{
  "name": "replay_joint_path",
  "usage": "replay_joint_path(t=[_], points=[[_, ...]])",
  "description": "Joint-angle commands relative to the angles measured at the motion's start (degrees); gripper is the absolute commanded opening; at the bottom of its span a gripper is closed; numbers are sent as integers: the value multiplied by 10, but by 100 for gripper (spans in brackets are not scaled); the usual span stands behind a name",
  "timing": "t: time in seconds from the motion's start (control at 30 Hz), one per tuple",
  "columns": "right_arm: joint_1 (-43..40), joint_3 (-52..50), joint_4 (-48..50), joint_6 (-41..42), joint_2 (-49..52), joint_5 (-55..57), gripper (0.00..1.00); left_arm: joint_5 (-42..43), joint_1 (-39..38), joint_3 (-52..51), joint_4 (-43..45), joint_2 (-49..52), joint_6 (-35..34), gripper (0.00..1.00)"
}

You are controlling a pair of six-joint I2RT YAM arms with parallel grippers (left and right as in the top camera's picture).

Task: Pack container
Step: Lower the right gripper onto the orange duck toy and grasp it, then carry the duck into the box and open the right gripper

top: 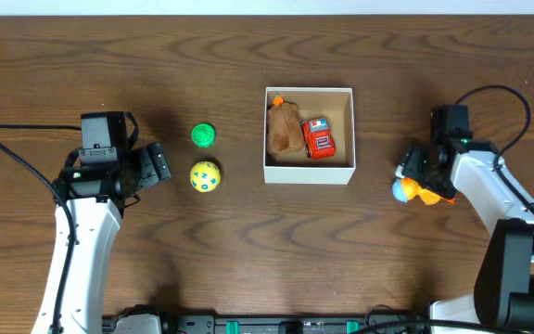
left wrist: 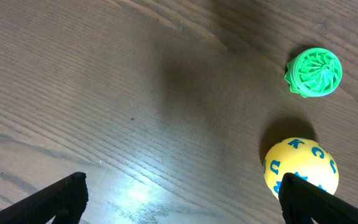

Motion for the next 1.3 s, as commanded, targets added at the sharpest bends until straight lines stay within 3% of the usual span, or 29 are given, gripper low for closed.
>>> replay_joint_path(t=[0.0, 0.07, 0.17, 0.37, 0.63, 0.8, 1.0, 1.27], points=[[-8, -27, 9, 25, 1, -5, 63, 0, 3, 11, -1, 3, 10, 98], [-8, -32, 11, 25, 1, -11, 53, 0, 3, 11, 0, 3, 10, 98], [-7, -31, 16, 25, -3, -18, 25, 0, 3, 11, -1, 3, 10, 98], [-2, 6, 2, 5, -55, -61, 2, 0, 3, 11, 0, 3, 10, 98], [73, 95, -39, -14, -198, -108, 1, 0, 3, 11, -1, 3, 10, 98], [167, 108, 7, -11, -237, -108, 1, 0, 3, 11, 0, 3, 10, 98], [246, 108, 75, 26, -198, -97, 1, 0, 3, 11, -1, 3, 10, 98], [261, 108, 146, 83, -75, -89, 1, 0, 3, 11, -1, 3, 10, 98]])
